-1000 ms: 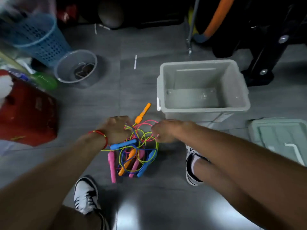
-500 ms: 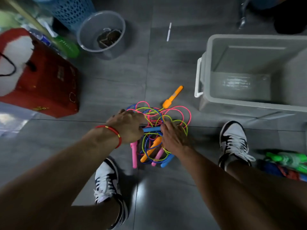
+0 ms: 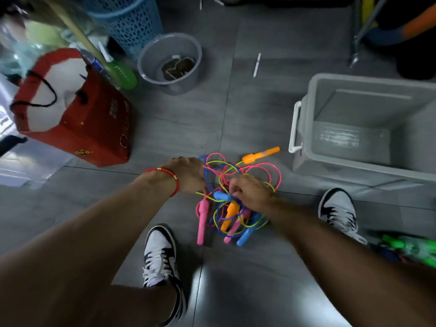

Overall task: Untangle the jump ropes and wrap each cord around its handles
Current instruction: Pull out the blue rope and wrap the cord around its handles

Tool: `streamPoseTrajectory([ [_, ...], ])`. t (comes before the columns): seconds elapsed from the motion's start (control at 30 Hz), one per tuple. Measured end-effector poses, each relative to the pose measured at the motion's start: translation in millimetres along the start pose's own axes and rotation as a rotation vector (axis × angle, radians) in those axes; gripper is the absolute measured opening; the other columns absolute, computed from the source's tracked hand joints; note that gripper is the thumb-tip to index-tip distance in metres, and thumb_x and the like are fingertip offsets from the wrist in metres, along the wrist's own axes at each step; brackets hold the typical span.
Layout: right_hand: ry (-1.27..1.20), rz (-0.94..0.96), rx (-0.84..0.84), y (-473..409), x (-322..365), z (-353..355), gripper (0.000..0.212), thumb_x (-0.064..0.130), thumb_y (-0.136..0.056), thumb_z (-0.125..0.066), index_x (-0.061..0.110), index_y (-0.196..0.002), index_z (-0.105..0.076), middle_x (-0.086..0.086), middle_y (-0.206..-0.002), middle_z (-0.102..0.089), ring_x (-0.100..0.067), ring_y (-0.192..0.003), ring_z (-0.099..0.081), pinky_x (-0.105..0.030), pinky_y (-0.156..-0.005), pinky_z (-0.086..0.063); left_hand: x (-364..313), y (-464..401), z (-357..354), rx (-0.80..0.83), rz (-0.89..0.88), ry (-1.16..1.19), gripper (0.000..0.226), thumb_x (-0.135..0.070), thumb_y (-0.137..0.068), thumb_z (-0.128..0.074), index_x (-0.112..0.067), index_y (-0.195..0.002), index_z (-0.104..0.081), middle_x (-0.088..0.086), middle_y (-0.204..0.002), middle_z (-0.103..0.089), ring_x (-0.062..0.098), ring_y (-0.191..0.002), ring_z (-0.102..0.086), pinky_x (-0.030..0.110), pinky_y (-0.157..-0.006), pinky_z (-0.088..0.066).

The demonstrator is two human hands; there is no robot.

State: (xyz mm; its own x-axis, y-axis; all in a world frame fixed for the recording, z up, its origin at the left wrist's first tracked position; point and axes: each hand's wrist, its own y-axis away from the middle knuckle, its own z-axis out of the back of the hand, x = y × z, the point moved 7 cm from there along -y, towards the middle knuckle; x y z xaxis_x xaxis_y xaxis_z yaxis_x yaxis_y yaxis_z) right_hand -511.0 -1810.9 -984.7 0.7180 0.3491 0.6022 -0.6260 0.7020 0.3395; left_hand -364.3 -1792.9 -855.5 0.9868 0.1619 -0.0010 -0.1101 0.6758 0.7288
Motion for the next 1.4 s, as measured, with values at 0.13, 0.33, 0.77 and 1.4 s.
streamPoseTrajectory([
  [0.13,0.210,-0.018,0.024,15,-3,51,0.009,0.024,-0.081,-0.056,0.022,-0.073,-0.059,-0.001,-0.078,-0.067,-0.031,-0.080,-0.067,-0.041,-0.071,-0.056,-11,11,7,-0.023,-0.026,0.045,0.042,-0.037,-0.096,-0.057,-0.010,-0.127,-0.062,0.014,-0.133,-0.059,0.031,-0.123,-0.056,0.032,-0.097,-0.046],
  [0.33,0.190,-0.134,0.138,39,-10,8,0.036,0.020,-0.088,-0.057,0.032,-0.122,-0.061,0.001,-0.133,-0.057,-0.025,-0.128,-0.053,-0.034,-0.105,-0.044,-32,28,9,-0.045,-0.072,0.077,0.040,-0.032,-0.098,-0.056,-0.008,-0.130,-0.062,0.012,-0.135,-0.057,0.030,-0.123,-0.055,0.031,-0.098,-0.045],
  [0.77,0.523,-0.273,0.033,-30,-41,-38,0.047,0.002,-0.096,-0.034,0.012,-0.141,-0.039,-0.011,-0.135,-0.057,-0.030,-0.138,-0.039,-0.053,-0.122,-0.007,4,33,-6,-0.045,-0.009,0.137,0.032,-0.020,-0.098,-0.051,-0.012,-0.128,-0.060,0.010,-0.127,-0.061,0.027,-0.117,-0.058,0.026,-0.092,-0.039],
  [1.4,-0.211,-0.147,0.392,94,72,67,0.030,0.051,-0.098,-0.044,0.027,-0.083,-0.054,-0.009,-0.090,-0.066,-0.032,-0.086,-0.064,-0.040,-0.077,-0.050,-47,43,-29,0.265,0.074,1.319,0.008,-0.011,-0.095,-0.051,-0.009,-0.089,-0.056,0.013,-0.076,-0.057,0.024,-0.052,-0.063,0.041,-0.062,-0.057],
])
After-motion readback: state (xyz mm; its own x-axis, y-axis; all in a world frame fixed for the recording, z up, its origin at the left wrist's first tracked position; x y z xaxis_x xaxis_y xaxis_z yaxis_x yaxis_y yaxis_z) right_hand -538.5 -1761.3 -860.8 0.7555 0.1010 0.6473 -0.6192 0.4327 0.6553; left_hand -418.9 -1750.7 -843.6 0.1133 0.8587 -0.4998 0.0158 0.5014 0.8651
